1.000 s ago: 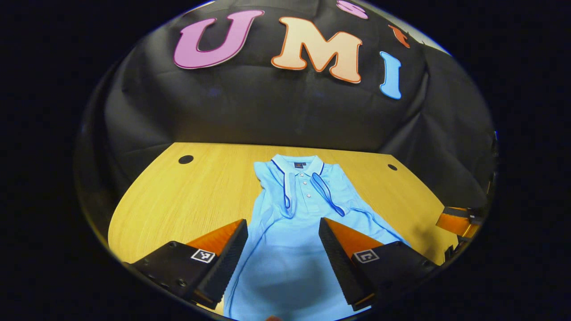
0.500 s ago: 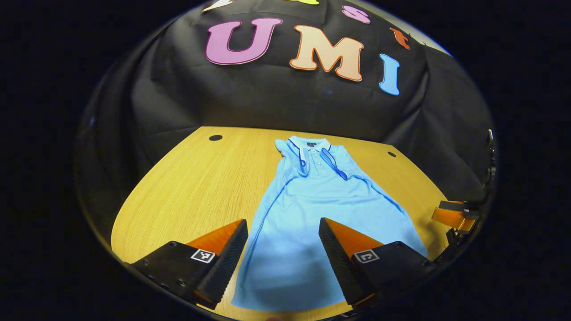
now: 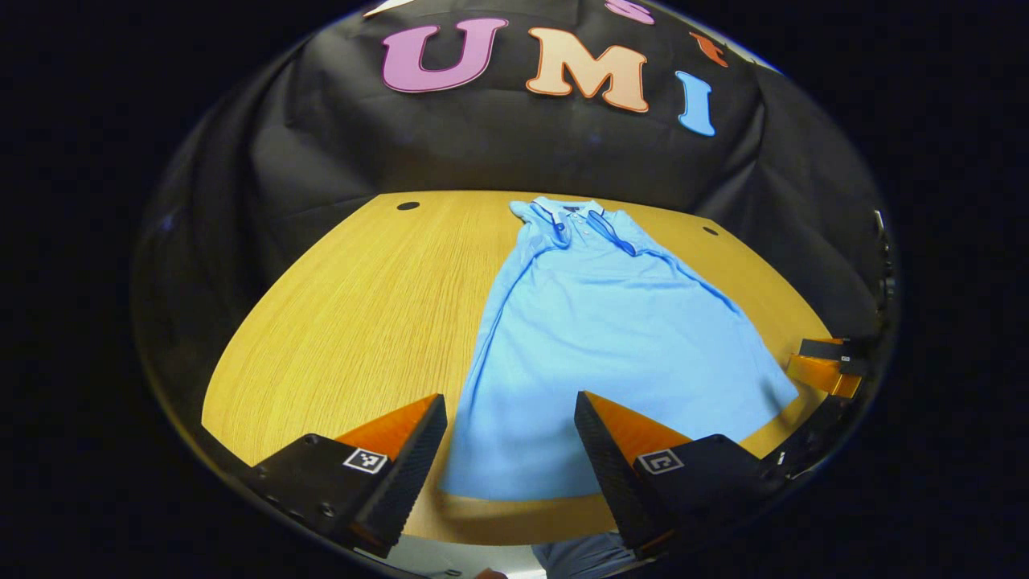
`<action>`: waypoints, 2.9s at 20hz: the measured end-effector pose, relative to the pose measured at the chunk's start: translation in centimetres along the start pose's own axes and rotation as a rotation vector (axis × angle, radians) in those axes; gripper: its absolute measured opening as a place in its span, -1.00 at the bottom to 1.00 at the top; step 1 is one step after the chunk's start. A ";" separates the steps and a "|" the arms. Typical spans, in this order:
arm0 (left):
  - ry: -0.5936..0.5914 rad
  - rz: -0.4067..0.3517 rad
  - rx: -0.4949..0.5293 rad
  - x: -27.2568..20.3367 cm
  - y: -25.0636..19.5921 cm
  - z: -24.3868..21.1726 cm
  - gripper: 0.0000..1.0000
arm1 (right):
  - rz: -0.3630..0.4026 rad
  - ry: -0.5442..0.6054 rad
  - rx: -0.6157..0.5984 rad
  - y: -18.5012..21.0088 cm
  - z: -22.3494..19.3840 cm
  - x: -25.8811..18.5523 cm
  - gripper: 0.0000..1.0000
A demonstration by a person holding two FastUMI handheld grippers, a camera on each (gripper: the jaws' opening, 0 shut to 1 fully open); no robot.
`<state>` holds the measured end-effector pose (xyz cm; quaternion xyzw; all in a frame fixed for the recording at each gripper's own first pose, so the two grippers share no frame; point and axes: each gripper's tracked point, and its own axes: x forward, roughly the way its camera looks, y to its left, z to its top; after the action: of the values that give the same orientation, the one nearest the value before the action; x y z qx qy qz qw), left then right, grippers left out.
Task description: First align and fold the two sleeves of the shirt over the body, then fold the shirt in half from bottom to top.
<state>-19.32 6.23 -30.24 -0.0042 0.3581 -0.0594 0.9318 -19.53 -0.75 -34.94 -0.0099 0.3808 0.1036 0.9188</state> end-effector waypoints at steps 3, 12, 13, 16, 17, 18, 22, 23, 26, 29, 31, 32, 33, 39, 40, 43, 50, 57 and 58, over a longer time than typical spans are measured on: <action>0.024 0.004 0.032 -0.6 0.1 -1.9 0.93 | -0.042 0.020 -0.038 -0.4 -1.7 -0.1 0.95; 0.073 0.002 0.065 -0.6 -0.3 -4.3 0.95 | -0.063 0.106 0.026 -0.5 -4.3 0.5 0.96; 0.067 -0.003 0.067 -0.6 -0.5 -4.0 0.99 | -0.062 0.105 0.023 -0.4 -4.3 0.6 0.96; 0.072 -0.028 0.073 -0.3 -1.7 -4.2 0.77 | -0.011 0.128 -0.008 1.1 -4.3 0.7 0.75; 0.069 -0.034 0.076 -0.2 -2.0 -4.1 0.46 | 0.004 0.138 -0.008 1.5 -4.3 0.6 0.39; 0.075 -0.046 0.066 0.0 -2.6 -4.0 0.36 | 0.019 0.151 0.002 1.8 -4.3 0.8 0.19; 0.082 -0.010 -0.003 0.0 -3.5 -3.8 -0.89 | 0.054 0.186 0.074 2.1 -4.1 0.9 -0.79; 0.094 -0.003 -0.014 0.1 -3.4 -3.6 -0.95 | 0.053 0.193 0.104 1.9 -3.9 1.0 -0.94; 0.152 -0.006 -0.057 0.3 -3.5 -3.5 -1.00 | 0.040 0.214 0.134 1.8 -3.6 0.9 -0.94; 0.137 -0.034 -0.092 0.0 -3.9 -1.0 -1.00 | 0.044 0.195 0.146 1.9 -1.4 0.5 -0.94; 0.117 -0.049 -0.088 0.2 -4.1 1.1 -1.00 | 0.046 0.161 0.146 1.9 1.0 0.6 -0.94; 0.120 -0.041 -0.082 0.5 -3.7 1.8 -1.00 | 0.047 0.141 0.151 2.0 2.5 0.8 -0.94; 0.129 -0.034 -0.077 0.7 -3.4 2.6 -1.00 | 0.053 0.123 0.157 2.3 3.9 1.0 -0.94; 0.092 -0.070 -0.126 3.3 -2.9 9.0 -1.00 | 0.050 0.032 0.154 2.6 11.6 3.9 -0.94; 0.080 -0.072 -0.127 3.8 -2.7 10.0 -1.00 | 0.045 0.019 0.159 2.4 12.7 4.4 -0.94; 0.058 -0.068 -0.117 5.4 -1.8 12.9 -1.00 | 0.035 -0.017 0.192 1.8 15.6 6.0 -1.00; 0.009 -0.084 -0.070 9.8 -1.4 18.8 -1.00 | 0.022 -0.076 0.205 1.3 21.3 10.1 -0.94; -0.028 -0.084 -0.060 15.4 -1.0 24.2 -1.00 | 0.014 -0.121 0.183 1.0 26.4 15.2 -0.96; -0.028 -0.086 -0.062 16.1 -1.0 24.7 -1.00 | 0.011 -0.127 0.182 0.9 27.1 16.0 -0.95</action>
<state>8.94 2.58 -22.52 -0.0492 0.3462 -0.0883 0.9327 10.23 5.66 -26.88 0.0822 0.3297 0.0740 0.9376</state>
